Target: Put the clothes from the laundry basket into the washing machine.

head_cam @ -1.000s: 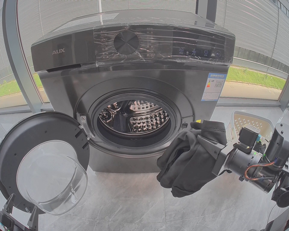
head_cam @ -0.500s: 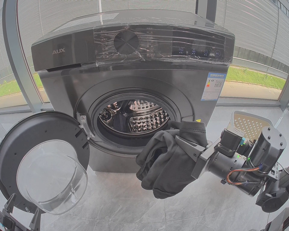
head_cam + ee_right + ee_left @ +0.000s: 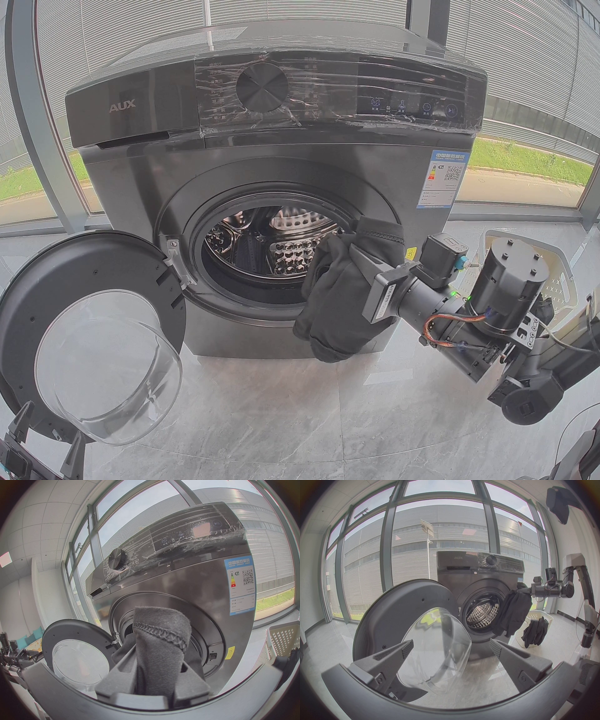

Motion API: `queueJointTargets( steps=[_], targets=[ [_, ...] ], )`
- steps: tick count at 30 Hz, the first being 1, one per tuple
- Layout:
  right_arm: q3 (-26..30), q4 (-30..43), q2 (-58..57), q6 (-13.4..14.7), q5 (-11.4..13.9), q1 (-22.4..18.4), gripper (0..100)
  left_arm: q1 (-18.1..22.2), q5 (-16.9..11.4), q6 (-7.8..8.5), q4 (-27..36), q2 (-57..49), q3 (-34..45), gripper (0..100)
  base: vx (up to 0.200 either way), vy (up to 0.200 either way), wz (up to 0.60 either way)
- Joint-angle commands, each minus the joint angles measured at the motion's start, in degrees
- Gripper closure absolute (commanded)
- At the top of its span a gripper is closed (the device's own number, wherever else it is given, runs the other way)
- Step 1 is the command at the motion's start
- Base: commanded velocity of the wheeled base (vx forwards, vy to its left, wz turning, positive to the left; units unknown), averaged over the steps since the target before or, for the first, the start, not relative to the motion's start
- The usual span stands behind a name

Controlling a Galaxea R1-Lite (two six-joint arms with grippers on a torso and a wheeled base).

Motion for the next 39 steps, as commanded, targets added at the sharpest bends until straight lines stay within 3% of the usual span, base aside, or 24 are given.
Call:
queueJointTargets(
  steps=[1, 2, 3, 4, 7, 10, 13, 16, 17, 18, 20, 22, 24, 27, 32, 34, 39],
  targets=[
    [-1.35, -0.10, 2.17, 0.12, 0.01, -0.05, 100, 0.12, 0.34, -1.03, -1.29, -0.96, 0.22, 0, 0.000, 0.000, 0.00],
    [-1.35, -0.10, 2.17, 0.12, 0.01, -0.05, 100, 0.12, 0.34, -1.03, -1.29, -0.96, 0.22, 0, 0.000, 0.000, 0.00],
    [-1.62, -0.54, 2.61, 0.12, 0.01, 0.12, 100, -0.67, -0.54, -4.29, -3.58, 1.06, -13.31, 0, 0.000, 0.000, 0.00],
    [-1.79, -0.45, 2.61, 0.12, 0.01, 0.12, 100, -1.55, -0.72, -5.25, -1.38, 5.10, -19.64, 0, 0.000, 0.000, 0.00],
    [-3.20, -0.10, 3.14, 0.12, 0.01, 0.21, 100, -4.36, -0.89, -4.81, 5.47, 10.55, -25.88, 0, 0.000, 0.000, 0.00],
    [-4.87, -1.68, 4.19, 0.74, 1.59, 0.92, 100, -8.23, -2.91, -2.70, 7.41, 16.79, -21.49, 0, 0.000, 0.000, 0.00],
    [-5.66, -3.26, 4.45, 1.44, 4.32, 1.79, 100, -9.99, -6.25, -1.03, -1.47, 25.40, -14.72, 0, 0.000, 0.000, 0.00],
    [-6.19, -3.35, 5.16, 1.44, 4.67, 1.79, 100, -10.43, -8.89, -0.68, -9.73, 33.49, -12.17, 0, 0.000, 0.000, 0.00],
    [-7.33, -3.44, 6.21, 1.44, 4.84, 1.97, 100, -10.95, -11.62, -0.42, -16.59, 39.99, -11.64, 0, 0.000, 0.000, 0.00],
    [-7.42, -3.44, 6.30, 1.44, 4.93, 1.97, 100, -11.04, -11.88, -0.42, -17.11, 40.52, -11.64, 0, 0.000, 0.000, 0.00],
    [-8.56, -3.18, 6.83, 1.79, 6.51, 1.88, 100, -12.80, -14.87, -1.03, -24.50, 48.96, -11.91, 0, 0.000, 0.000, 0.00],
    [-9.62, -3.35, 7.44, 2.50, 8.54, 1.27, 100, -13.94, -15.39, -1.03, -28.10, 54.76, -11.91, 0, 0.000, 0.000, 0.00],
    [-9.88, -3.35, 7.97, 2.76, 8.62, 1.27, 100, -14.65, -15.39, -0.77, -29.51, 57.40, -11.82, 0, 0.000, 0.000, 0.00],
    [-10.06, -3.44, 8.32, 3.20, 8.62, 1.35, 100, -20.53, -15.31, -1.30, -32.76, 64.16, -12.00, 0, 0.000, 0.000, 0.00],
    [-11.02, -3.35, 8.59, 3.20, 8.45, 1.27, 100, -25.37, -15.83, -1.03, -37.15, 71.90, -12.08, 0, 0.000, 0.000, 0.00],
    [-11.11, -3.44, 8.67, 3.20, 8.36, 1.27, 100, -25.98, -15.92, -1.03, -38.38, 73.48, -12.08, 0, 0.000, 0.000, 0.00],
    [-11.37, -3.44, 9.46, 3.20, 8.10, 1.18, 100, -27.21, -16.10, -1.12, -48.49, 84.20, -13.49, 0, 0.000, 0.000, 0.00]
  ],
)
